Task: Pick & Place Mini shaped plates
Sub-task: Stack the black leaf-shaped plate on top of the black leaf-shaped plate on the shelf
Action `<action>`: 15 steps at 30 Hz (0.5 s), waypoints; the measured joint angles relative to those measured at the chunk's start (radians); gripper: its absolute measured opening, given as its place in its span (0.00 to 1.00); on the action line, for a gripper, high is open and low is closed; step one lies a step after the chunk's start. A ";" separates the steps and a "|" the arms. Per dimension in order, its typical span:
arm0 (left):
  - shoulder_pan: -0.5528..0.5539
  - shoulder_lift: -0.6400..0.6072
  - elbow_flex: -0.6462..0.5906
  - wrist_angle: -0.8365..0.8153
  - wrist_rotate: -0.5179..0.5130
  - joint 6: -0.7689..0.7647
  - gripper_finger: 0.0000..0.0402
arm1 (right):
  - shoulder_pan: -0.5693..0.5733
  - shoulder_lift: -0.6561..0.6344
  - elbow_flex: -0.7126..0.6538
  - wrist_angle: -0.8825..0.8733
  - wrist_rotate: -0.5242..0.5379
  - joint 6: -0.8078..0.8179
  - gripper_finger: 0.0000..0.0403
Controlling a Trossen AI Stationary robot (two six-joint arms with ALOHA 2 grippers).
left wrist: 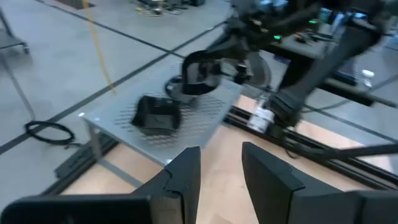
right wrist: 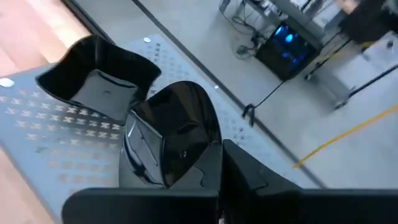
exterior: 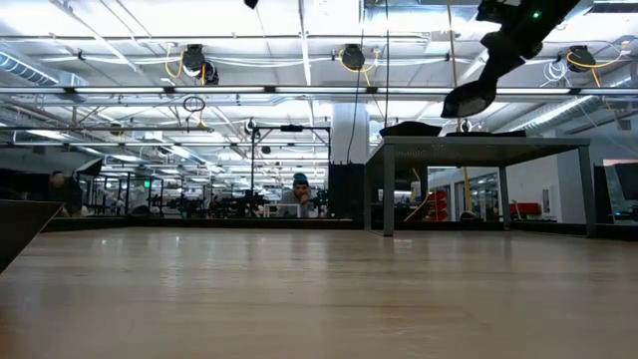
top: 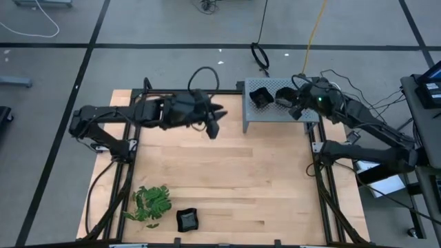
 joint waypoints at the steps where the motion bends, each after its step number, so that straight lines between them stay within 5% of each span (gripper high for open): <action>1: 0.014 0.000 0.000 -0.001 0.000 0.000 0.30 | -0.014 0.001 0.000 0.010 -0.016 -0.033 0.00; 5: 0.061 0.000 0.000 -0.002 0.000 0.000 0.30 | -0.076 0.005 0.000 0.024 -0.145 -0.155 0.00; 15: 0.134 0.000 0.000 -0.003 0.002 0.005 0.30 | -0.216 0.066 0.000 0.021 -0.159 -0.306 0.00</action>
